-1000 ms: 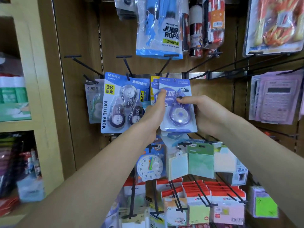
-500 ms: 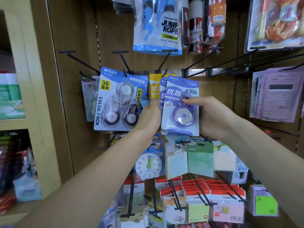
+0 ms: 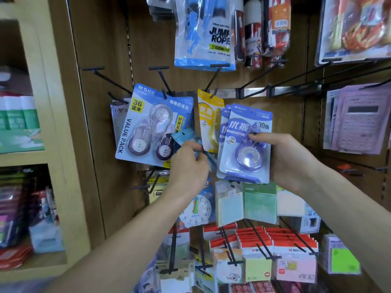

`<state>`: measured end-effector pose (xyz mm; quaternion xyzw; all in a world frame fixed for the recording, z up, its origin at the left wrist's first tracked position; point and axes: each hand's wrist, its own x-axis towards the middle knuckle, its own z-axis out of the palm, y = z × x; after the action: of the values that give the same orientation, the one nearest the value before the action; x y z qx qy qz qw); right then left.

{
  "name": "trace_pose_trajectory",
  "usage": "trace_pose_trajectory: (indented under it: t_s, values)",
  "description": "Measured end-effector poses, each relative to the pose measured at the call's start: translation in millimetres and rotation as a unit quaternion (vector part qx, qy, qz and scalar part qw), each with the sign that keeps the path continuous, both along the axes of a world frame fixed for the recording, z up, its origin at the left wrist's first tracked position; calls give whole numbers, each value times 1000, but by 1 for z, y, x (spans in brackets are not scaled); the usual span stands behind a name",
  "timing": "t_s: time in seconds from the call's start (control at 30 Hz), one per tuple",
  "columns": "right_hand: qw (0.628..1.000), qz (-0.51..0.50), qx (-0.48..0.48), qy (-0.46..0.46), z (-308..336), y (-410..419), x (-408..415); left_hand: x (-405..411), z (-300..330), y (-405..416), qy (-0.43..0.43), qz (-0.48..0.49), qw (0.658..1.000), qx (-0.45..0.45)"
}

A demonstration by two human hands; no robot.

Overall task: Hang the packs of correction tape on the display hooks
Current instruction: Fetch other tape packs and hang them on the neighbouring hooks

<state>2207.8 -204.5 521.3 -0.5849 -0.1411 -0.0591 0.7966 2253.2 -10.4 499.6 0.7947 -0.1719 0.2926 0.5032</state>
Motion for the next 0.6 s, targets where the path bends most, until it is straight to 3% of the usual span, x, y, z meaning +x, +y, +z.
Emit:
trace_pose_trajectory:
  t_s: [0.37, 0.6]
  values:
    - [1000, 14, 9, -1, -8, 6, -9, -27, -9, 17, -180, 81, 979, 57]
    - [1000, 25, 4, -1, -12, 10, -20, -33, 1, 33, -260, 56, 964, -16]
